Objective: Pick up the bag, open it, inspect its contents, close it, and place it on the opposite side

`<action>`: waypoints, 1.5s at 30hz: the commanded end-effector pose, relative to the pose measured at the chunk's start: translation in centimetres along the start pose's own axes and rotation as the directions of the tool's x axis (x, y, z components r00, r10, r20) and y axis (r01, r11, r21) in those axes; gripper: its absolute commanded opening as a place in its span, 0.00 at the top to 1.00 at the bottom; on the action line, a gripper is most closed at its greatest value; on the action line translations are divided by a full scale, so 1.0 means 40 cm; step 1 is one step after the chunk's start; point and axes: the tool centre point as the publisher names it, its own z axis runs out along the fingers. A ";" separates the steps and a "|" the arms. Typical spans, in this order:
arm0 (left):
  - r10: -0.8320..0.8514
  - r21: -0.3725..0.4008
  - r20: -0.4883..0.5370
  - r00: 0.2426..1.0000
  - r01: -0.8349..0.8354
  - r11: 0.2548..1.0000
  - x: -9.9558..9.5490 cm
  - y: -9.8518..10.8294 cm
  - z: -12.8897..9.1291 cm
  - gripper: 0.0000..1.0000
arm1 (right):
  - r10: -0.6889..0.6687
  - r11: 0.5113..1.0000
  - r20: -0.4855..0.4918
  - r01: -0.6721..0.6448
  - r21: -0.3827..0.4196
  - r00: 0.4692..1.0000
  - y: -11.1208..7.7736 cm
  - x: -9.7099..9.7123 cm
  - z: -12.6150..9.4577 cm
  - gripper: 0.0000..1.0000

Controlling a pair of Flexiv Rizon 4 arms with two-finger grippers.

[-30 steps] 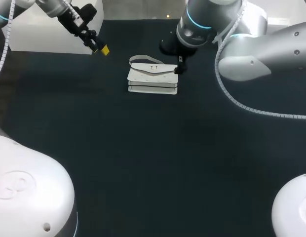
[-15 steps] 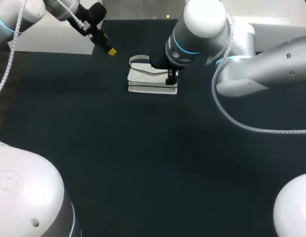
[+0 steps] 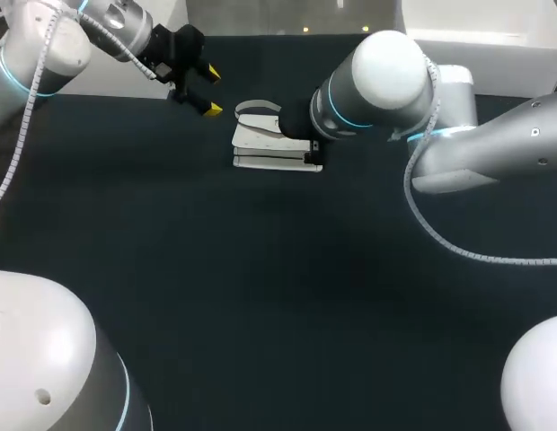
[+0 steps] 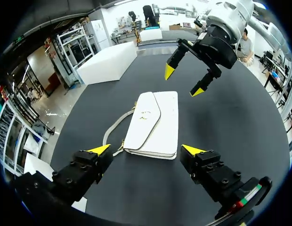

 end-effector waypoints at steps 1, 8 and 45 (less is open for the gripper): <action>0.000 -0.003 -0.009 1.000 0.000 1.000 -0.009 -0.003 0.000 0.00 | 0.005 1.000 0.088 -0.005 0.001 0.996 -0.001 0.013 0.018 0.00; 0.000 -0.003 -0.009 1.000 0.000 1.000 -0.009 -0.003 0.000 0.00 | -0.015 1.000 0.104 0.014 0.013 0.994 0.003 0.016 0.036 0.00; 0.487 0.152 0.060 0.872 -0.490 0.859 -0.023 -0.043 0.144 0.00 | -0.053 0.994 0.106 0.043 0.102 0.993 -0.011 0.022 0.134 0.62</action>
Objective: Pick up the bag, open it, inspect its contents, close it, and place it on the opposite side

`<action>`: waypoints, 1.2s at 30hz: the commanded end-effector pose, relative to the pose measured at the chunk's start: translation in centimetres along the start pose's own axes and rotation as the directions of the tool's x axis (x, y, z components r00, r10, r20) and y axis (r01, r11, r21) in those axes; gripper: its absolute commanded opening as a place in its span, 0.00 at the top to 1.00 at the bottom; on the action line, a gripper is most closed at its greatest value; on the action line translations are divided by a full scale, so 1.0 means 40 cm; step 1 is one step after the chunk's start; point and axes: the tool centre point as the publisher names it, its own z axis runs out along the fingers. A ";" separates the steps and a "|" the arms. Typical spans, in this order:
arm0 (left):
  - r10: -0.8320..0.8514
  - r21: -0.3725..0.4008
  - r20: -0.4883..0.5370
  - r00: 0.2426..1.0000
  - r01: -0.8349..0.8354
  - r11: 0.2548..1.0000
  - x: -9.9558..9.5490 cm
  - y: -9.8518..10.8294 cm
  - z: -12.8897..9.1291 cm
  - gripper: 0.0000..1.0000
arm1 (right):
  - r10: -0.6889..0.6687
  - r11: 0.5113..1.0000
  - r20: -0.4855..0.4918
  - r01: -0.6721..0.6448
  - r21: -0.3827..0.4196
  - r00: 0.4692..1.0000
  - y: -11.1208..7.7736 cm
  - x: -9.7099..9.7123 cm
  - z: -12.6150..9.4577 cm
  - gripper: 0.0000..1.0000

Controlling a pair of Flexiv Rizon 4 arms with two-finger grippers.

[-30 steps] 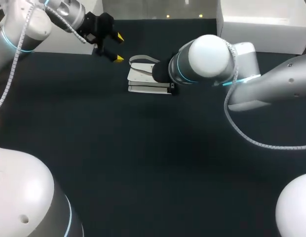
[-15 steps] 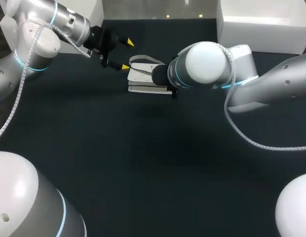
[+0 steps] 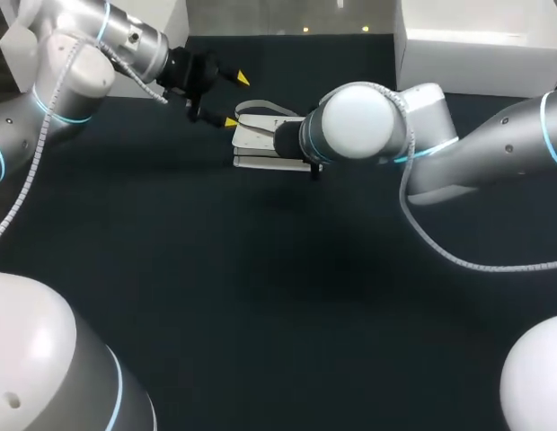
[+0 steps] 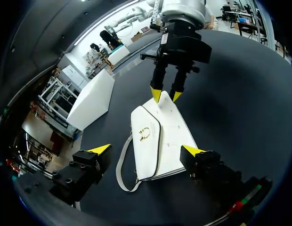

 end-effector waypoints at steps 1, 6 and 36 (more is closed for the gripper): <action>0.001 0.008 -0.011 1.000 -0.001 1.000 -0.010 0.012 0.007 0.00 | 0.001 1.000 0.004 -0.001 0.019 1.000 0.015 0.001 0.014 0.63; 0.000 0.008 -0.016 1.000 0.000 1.000 -0.011 0.016 0.007 0.00 | 0.004 1.000 0.005 -0.004 0.025 1.000 0.017 0.001 0.017 0.66; 0.052 0.033 -0.050 0.997 -0.050 0.998 0.000 0.010 0.019 0.00 | 0.056 0.998 0.030 -0.057 0.030 0.998 0.013 0.010 0.012 1.00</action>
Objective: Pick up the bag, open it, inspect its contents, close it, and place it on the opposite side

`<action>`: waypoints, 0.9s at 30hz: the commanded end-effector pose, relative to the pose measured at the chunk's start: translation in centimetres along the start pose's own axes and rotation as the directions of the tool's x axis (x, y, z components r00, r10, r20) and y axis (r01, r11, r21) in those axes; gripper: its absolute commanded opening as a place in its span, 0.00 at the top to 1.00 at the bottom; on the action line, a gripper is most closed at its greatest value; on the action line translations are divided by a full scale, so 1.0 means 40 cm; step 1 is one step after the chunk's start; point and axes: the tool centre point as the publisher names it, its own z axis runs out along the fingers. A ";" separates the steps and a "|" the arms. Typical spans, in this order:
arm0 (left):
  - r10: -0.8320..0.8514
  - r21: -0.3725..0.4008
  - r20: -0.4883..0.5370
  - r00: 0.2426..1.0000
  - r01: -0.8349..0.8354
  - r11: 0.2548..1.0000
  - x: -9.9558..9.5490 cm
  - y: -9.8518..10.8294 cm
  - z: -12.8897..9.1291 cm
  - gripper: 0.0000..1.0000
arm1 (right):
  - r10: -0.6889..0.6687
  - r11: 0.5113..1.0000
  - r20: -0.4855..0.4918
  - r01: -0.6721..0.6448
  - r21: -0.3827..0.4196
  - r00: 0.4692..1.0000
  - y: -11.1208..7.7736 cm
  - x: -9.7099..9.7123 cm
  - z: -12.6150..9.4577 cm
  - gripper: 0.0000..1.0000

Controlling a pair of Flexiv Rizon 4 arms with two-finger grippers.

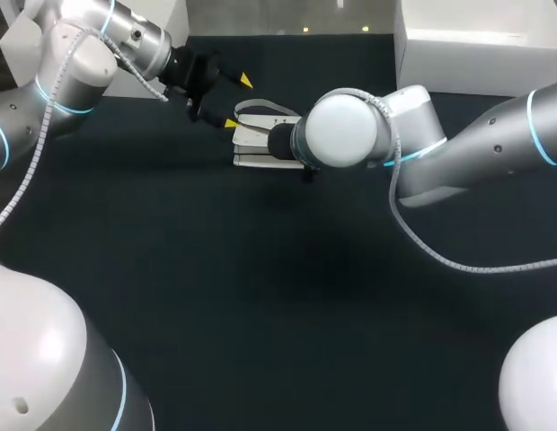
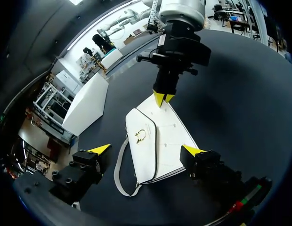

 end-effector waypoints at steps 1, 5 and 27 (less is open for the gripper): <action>0.030 0.010 -0.004 1.000 -0.030 1.000 0.001 0.004 0.012 0.00 | 0.001 1.000 0.007 -0.001 -0.002 1.000 0.000 0.004 0.001 1.00; 0.090 0.015 0.012 0.996 -0.091 0.996 0.003 -0.001 0.054 0.00 | 0.001 1.000 0.007 -0.001 -0.002 1.000 0.000 0.004 0.001 1.00; 0.157 0.015 0.024 0.987 -0.157 0.987 0.023 -0.012 0.134 0.36 | 0.001 1.000 0.007 -0.001 -0.002 1.000 0.000 0.004 0.001 1.00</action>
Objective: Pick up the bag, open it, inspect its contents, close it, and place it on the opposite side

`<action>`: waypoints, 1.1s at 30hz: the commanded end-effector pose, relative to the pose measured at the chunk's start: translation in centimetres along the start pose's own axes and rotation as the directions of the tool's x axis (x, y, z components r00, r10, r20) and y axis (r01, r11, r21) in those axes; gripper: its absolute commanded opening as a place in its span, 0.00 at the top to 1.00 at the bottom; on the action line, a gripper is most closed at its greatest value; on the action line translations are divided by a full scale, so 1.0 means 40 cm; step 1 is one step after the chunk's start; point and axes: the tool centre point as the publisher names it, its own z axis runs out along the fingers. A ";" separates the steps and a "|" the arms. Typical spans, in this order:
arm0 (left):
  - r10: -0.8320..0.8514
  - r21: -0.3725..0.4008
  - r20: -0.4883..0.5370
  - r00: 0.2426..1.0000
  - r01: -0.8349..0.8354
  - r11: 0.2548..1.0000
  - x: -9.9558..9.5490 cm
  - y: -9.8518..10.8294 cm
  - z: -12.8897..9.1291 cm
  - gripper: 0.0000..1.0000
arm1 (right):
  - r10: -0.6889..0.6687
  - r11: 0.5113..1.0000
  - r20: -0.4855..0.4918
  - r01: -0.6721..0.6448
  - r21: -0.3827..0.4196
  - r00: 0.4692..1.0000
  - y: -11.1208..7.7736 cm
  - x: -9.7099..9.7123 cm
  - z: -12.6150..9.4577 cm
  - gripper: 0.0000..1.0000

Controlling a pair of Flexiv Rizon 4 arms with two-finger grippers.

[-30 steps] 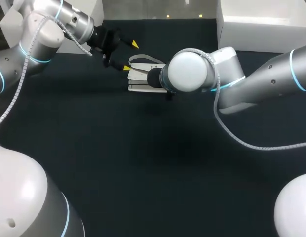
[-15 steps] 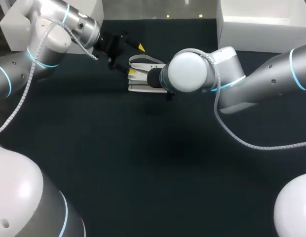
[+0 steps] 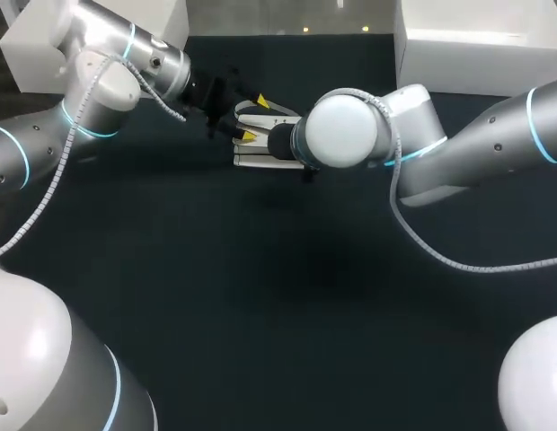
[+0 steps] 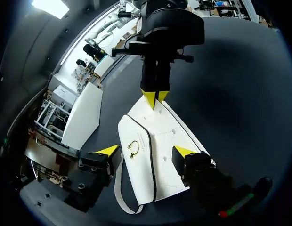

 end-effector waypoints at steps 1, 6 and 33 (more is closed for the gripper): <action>-0.003 0.004 -0.004 1.000 0.003 1.000 -0.004 0.008 0.013 0.37 | 0.001 1.000 0.005 -0.001 -0.002 1.000 0.001 0.004 0.003 1.00; -0.001 0.003 -0.012 1.000 0.001 1.000 -0.001 0.011 0.014 0.49 | 0.001 1.000 0.005 -0.001 -0.002 1.000 0.001 0.004 0.003 1.00; 0.026 -0.087 -0.014 1.000 -0.027 0.996 0.006 0.035 0.058 0.74 | 0.001 1.000 0.005 -0.001 -0.002 1.000 0.001 0.004 0.003 1.00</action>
